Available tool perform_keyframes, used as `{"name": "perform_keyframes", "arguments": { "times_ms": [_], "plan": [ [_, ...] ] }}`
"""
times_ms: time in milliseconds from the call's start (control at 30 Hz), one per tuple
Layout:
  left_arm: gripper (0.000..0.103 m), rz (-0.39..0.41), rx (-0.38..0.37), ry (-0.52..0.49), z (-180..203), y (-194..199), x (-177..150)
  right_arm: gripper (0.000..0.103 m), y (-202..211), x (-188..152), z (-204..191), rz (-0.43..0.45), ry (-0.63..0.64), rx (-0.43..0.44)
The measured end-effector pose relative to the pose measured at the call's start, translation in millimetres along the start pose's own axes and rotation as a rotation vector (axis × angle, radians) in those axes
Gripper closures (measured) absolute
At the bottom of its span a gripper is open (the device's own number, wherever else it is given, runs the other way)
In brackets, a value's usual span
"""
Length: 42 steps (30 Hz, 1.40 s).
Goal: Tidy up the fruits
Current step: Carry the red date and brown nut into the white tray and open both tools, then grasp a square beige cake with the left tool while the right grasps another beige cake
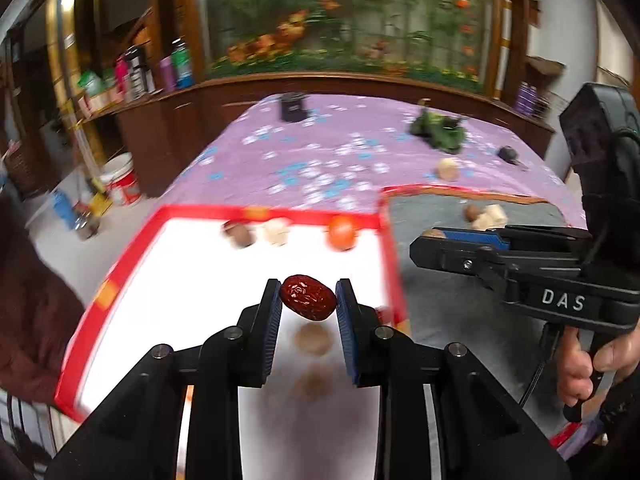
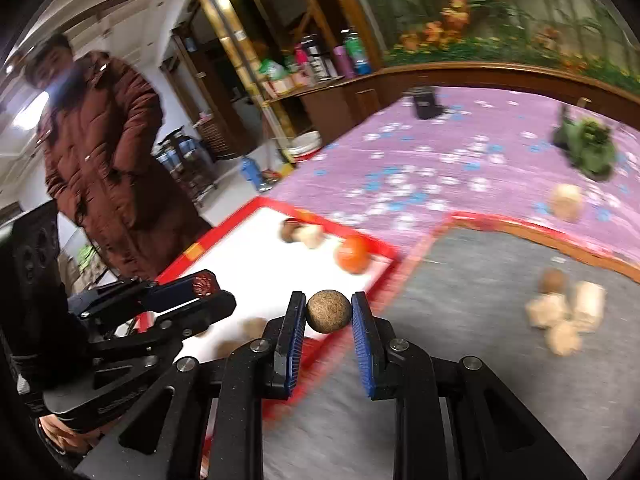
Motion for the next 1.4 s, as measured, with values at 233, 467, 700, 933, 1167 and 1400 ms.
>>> {"name": "perform_keyframes", "arguments": {
  "times_ms": [233, 467, 700, 933, 1167, 1400],
  "plan": [
    [0.078, -0.014, 0.047, 0.046, -35, 2, -22, 0.080, -34, -14, -38, -0.029, 0.034, 0.029],
    [0.076, -0.033, 0.087, 0.052, -40, -4, -29, 0.074, -46, -21, -35, -0.046, 0.033, 0.035],
    [0.049, 0.010, 0.099, 0.035, -32, 7, -20, 0.068, -30, -11, -15, 0.002, -0.037, 0.045],
    [0.046, 0.002, 0.019, -0.088, 23, -1, -11, 0.068, 1, -9, 30, 0.018, -0.090, -0.025],
    [0.046, -0.041, -0.086, -0.152, 81, -22, 0, 0.068, 37, -29, 121, -0.023, -0.124, -0.189],
    [0.043, -0.094, -0.126, -0.189, 119, -45, 7, 0.067, 25, -41, 168, -0.119, -0.119, -0.277]
  ]
}}
Point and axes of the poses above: each gripper's, at about its wrist camera, not at the fingertips, and y roughly against the way its jaws point, z to its right, x to its top, the point moved 6 cm from there along -y, roughly the way its jaws point, and after that the axes turned 9 degrees about -x, right-handed, at the moved point
